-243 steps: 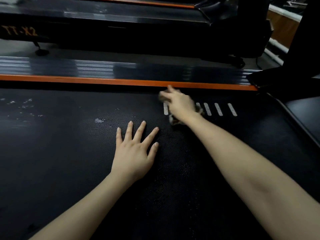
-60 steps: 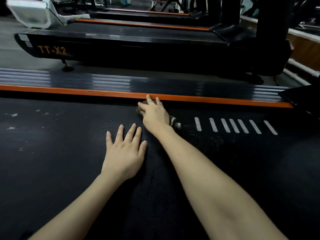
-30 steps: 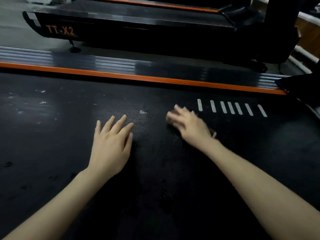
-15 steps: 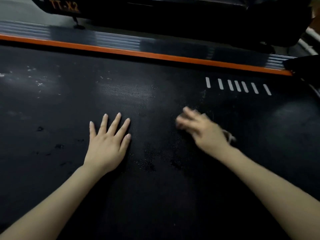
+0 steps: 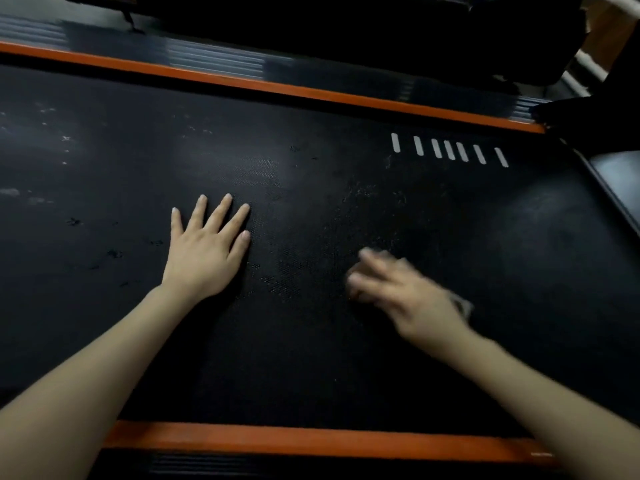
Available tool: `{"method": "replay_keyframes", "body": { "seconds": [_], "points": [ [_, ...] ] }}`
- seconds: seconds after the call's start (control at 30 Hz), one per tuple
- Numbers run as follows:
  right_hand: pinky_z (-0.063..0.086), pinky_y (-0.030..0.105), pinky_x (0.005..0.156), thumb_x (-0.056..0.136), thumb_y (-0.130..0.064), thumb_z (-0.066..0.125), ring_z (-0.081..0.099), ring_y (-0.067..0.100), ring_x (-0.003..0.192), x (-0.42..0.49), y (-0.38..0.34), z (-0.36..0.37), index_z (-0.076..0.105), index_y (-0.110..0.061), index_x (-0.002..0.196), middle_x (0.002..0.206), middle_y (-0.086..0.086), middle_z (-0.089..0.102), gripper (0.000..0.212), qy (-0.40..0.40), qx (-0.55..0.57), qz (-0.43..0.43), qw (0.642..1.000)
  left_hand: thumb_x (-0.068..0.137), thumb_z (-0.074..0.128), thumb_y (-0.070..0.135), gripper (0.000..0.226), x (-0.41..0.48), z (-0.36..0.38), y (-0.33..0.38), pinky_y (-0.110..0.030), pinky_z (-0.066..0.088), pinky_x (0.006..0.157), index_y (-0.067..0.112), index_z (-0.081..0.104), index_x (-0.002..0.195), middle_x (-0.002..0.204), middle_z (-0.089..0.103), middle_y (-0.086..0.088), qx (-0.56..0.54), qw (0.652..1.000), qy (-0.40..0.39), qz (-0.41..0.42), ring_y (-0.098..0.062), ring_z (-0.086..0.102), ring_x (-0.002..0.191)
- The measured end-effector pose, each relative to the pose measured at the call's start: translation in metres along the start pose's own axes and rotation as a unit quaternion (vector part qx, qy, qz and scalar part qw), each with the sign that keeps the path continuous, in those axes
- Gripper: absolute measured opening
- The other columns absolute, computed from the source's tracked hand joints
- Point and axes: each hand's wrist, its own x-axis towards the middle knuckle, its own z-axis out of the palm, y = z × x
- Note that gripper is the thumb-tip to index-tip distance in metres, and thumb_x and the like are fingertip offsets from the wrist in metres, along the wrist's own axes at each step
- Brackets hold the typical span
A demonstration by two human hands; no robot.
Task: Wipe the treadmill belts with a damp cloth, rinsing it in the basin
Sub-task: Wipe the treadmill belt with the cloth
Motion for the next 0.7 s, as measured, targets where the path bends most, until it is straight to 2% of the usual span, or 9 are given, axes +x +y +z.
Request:
{"method": "replay_keyframes", "body": {
  "seconds": [0.07, 0.13, 0.2, 0.27, 0.33, 0.4, 0.57, 0.63, 0.7],
  "points": [
    [0.033, 0.053, 0.108, 0.091, -0.012, 0.055, 0.034, 0.031, 0.136, -0.001, 0.018, -0.014, 0.047, -0.031, 0.134, 0.148, -0.003, 0.033, 0.047, 0.042, 0.008, 0.125, 0.991, 0.094, 0.005, 0.054, 0.06, 0.002, 0.0, 0.002, -0.055, -0.002, 0.115, 0.034, 0.017, 0.15, 0.159, 0.011, 0.003, 0.001, 1.0, -0.005, -0.007, -0.028, 0.001, 0.147],
    [0.03, 0.047, 0.111, 0.091, -0.015, 0.057, 0.029, 0.035, 0.138, 0.006, 0.009, -0.011, 0.054, -0.027, 0.13, 0.148, 0.0, 0.036, 0.041, 0.066, -0.003, 0.181, 0.981, 0.099, 0.014, 0.048, 0.053, 0.002, 0.0, 0.003, -0.056, -0.003, 0.115, 0.034, 0.015, 0.15, 0.16, 0.009, 0.003, 0.002, 1.0, -0.008, -0.011, -0.028, -0.001, 0.147],
    [0.031, 0.048, 0.106, 0.09, -0.024, 0.051, 0.035, 0.046, 0.132, 0.016, -0.02, 0.005, 0.06, -0.023, 0.125, 0.144, 0.007, 0.042, 0.037, 0.059, -0.008, 0.139, 0.989, 0.099, 0.017, 0.046, 0.053, 0.002, 0.0, 0.004, -0.056, -0.003, 0.114, 0.034, 0.015, 0.151, 0.16, 0.009, 0.003, 0.001, 1.0, -0.007, -0.013, -0.028, -0.001, 0.147],
    [0.033, 0.056, 0.102, 0.085, -0.029, 0.041, 0.04, 0.052, 0.125, 0.021, -0.058, 0.028, 0.063, -0.02, 0.122, 0.141, 0.013, 0.046, 0.043, 0.021, 0.005, 0.041, 0.999, 0.099, 0.017, 0.046, 0.052, 0.003, 0.0, 0.005, -0.056, -0.003, 0.114, 0.034, 0.015, 0.15, 0.16, 0.01, 0.003, 0.004, 1.0, -0.006, -0.013, -0.028, 0.0, 0.146],
    [0.03, 0.055, 0.104, 0.082, -0.025, 0.038, 0.037, 0.05, 0.128, 0.016, -0.094, 0.043, 0.061, -0.022, 0.124, 0.144, 0.01, 0.044, 0.049, -0.023, 0.012, -0.053, 0.998, 0.099, 0.018, 0.046, 0.052, 0.003, -0.001, 0.004, -0.056, -0.001, 0.114, 0.034, 0.016, 0.15, 0.16, 0.01, 0.003, 0.006, 1.0, -0.005, -0.012, -0.028, 0.001, 0.146],
    [0.026, 0.05, 0.11, 0.085, -0.021, 0.041, 0.028, 0.042, 0.137, 0.005, -0.103, 0.039, 0.056, -0.025, 0.13, 0.15, 0.002, 0.034, 0.048, -0.06, 0.032, -0.099, 0.993, 0.099, 0.017, 0.047, 0.053, 0.004, -0.002, 0.004, -0.056, -0.001, 0.114, 0.034, 0.015, 0.15, 0.16, 0.009, 0.003, 0.008, 1.0, -0.008, -0.011, -0.028, 0.0, 0.146],
    [0.009, 0.03, 0.117, 0.093, -0.03, 0.039, 0.008, 0.015, 0.145, -0.05, -0.046, -0.008, 0.043, -0.031, 0.138, 0.155, -0.012, 0.016, 0.046, -0.135, 0.076, -0.082, 0.985, 0.099, 0.014, 0.047, 0.053, 0.005, -0.004, 0.005, -0.058, -0.003, 0.114, 0.033, 0.013, 0.151, 0.16, 0.007, 0.002, 0.003, 1.0, -0.022, -0.012, -0.03, -0.002, 0.146],
    [0.006, 0.023, 0.117, 0.093, -0.029, 0.04, 0.007, 0.012, 0.145, -0.064, -0.029, -0.024, 0.043, -0.031, 0.137, 0.156, -0.013, 0.016, 0.044, -0.156, 0.076, -0.087, 0.981, 0.1, 0.014, 0.047, 0.053, 0.005, -0.004, 0.006, -0.059, -0.004, 0.114, 0.032, 0.014, 0.151, 0.16, 0.007, 0.001, 0.002, 1.0, -0.023, -0.013, -0.031, -0.002, 0.146],
    [0.007, 0.022, 0.117, 0.093, -0.028, 0.041, 0.008, 0.015, 0.145, -0.066, -0.025, -0.027, 0.046, -0.029, 0.135, 0.155, -0.011, 0.021, 0.043, -0.155, 0.078, -0.087, 0.981, 0.1, 0.014, 0.047, 0.054, 0.004, -0.004, 0.007, -0.059, -0.004, 0.114, 0.032, 0.014, 0.151, 0.16, 0.007, 0.001, 0.004, 1.0, -0.022, -0.014, -0.031, -0.002, 0.146]
  ]
}}
